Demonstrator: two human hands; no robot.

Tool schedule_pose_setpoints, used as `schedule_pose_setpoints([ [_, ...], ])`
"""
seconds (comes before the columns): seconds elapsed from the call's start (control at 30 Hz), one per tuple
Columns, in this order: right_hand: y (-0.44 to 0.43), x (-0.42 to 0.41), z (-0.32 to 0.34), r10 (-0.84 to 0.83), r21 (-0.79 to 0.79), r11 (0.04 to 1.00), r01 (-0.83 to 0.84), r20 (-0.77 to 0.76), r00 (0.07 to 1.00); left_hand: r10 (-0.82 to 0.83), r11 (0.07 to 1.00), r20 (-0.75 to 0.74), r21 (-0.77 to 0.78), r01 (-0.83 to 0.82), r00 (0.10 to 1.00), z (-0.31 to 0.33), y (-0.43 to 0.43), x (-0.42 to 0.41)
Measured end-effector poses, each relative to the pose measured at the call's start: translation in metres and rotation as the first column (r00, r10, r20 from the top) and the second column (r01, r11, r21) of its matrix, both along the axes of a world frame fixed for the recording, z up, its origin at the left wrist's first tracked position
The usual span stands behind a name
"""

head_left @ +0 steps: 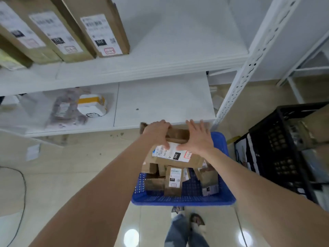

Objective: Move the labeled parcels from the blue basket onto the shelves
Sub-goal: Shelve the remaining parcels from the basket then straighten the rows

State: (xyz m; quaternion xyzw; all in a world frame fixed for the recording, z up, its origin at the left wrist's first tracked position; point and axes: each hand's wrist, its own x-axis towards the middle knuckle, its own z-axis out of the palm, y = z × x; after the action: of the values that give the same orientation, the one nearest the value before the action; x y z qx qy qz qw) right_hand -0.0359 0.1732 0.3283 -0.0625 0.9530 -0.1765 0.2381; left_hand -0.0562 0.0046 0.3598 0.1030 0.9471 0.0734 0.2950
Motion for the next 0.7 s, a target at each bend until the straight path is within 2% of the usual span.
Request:
schedule_pose_setpoints([
  [0.07,-0.007,0.006,0.019,0.084,-0.01,0.996,-0.084,0.068,0.994,-0.096,0.995,-0.03,-0.008,0.096,0.995,0.028,0.003,0.002],
  [0.1,-0.01,0.009,0.027,0.07,-0.055,0.996,-0.065,0.097,0.993,-0.148,0.988,-0.058,-0.047,0.145,0.987,0.04,0.003,0.004],
  [0.17,-0.012,0.017,0.042,-0.04,-0.218,0.973,0.073,0.153,0.987,-0.278,0.947,-0.166,-0.212,0.241,0.946,0.06,0.001,0.012],
  [0.2,-0.013,0.021,0.051,-0.117,-0.31,0.935,0.173,0.193,0.974,-0.303,0.934,-0.25,-0.269,0.234,0.92,0.067,-0.001,0.018],
  [0.23,-0.015,0.024,0.059,-0.193,-0.394,0.875,0.281,0.249,0.949,-0.256,0.951,-0.369,-0.262,0.165,0.893,0.073,-0.004,0.027],
  [0.27,-0.016,0.029,0.067,-0.251,-0.476,0.79,0.386,0.323,0.912,-0.116,0.985,-0.502,-0.172,0.033,0.857,0.077,-0.008,0.038],
  [0.3,-0.017,0.033,0.074,-0.293,-0.54,0.691,0.481,0.399,0.869,0.115,0.99,-0.604,0.003,-0.142,0.788,0.078,-0.011,0.05],
  [0.33,-0.02,0.036,0.081,-0.321,-0.587,0.591,0.553,0.458,0.829,0.386,0.921,-0.609,0.215,-0.323,0.693,0.081,-0.014,0.061],
  [0.37,-0.023,0.04,0.088,-0.336,-0.613,0.507,0.606,0.508,0.794,0.629,0.778,-0.496,0.403,-0.483,0.599,0.084,-0.015,0.071],
  [0.4,-0.026,0.043,0.097,-0.342,-0.628,0.43,0.648,0.551,0.761,0.796,0.6,-0.305,0.518,-0.61,0.523,0.084,-0.017,0.079],
  [0.43,-0.029,0.045,0.104,-0.335,-0.637,0.367,0.678,0.589,0.735,0.877,0.443,-0.104,0.557,-0.702,0.47,0.084,-0.019,0.085],
  [0.5,-0.036,0.045,0.114,-0.294,-0.648,0.295,0.702,0.638,0.712,0.883,0.214,0.232,0.573,-0.791,0.407,0.085,-0.021,0.098],
  [0.57,-0.042,0.046,0.123,-0.258,-0.664,0.297,0.687,0.637,0.727,0.858,0.11,0.344,0.603,-0.79,0.382,0.091,-0.025,0.109],
  [0.7,-0.055,0.049,0.14,-0.212,-0.678,0.358,0.642,0.611,0.763,0.865,0.085,0.318,0.669,-0.738,0.388,0.106,-0.041,0.118],
])
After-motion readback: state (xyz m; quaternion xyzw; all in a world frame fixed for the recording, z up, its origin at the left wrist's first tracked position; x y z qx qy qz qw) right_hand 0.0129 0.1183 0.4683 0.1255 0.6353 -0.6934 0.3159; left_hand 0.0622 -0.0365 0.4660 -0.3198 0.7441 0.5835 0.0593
